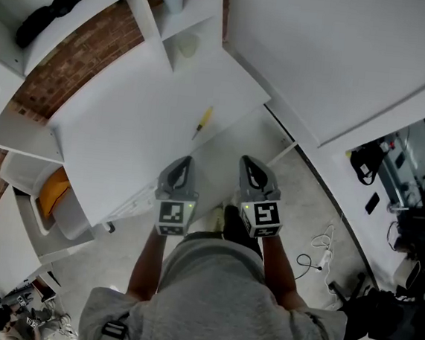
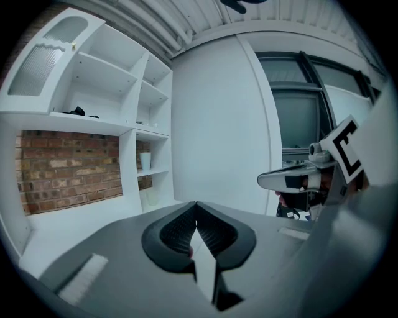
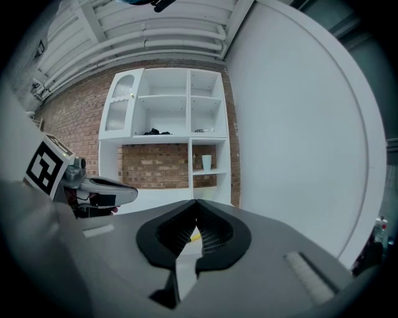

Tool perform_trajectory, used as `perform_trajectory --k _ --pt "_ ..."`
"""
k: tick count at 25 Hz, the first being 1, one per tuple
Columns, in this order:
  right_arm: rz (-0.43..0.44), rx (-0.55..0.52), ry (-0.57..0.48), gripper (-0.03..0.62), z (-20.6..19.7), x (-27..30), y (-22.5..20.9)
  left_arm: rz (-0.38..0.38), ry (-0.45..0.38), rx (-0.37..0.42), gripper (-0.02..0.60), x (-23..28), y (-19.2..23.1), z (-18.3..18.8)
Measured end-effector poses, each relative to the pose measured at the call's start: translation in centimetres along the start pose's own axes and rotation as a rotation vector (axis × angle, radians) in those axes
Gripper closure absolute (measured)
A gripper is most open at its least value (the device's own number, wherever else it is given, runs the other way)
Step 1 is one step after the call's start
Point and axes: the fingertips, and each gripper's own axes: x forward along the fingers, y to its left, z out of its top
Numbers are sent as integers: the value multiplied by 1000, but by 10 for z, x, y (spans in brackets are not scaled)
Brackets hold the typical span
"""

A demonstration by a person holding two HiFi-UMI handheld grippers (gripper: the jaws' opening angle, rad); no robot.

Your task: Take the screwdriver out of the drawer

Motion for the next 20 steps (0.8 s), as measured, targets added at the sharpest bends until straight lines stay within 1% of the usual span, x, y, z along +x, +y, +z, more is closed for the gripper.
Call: perform_trajectory --k 4,9,13,17,20 --pt "1 -6 -3 591 1 -3 2 6 -1 7 569 -4 -1 0" --pt "12 11 14 591 -1 -7 6 4 8 -6 569 -8 -4 -3" --pt "-3 -19 -7 591 -4 -7 2 8 -8 13 569 -8 -2 1" --pt "2 -20 -8 591 -4 -8 4 14 -9 9 569 -11 -1 0" --pt "13 -8 -10 591 0 -9 9 14 -11 23 569 -13 -2 1"
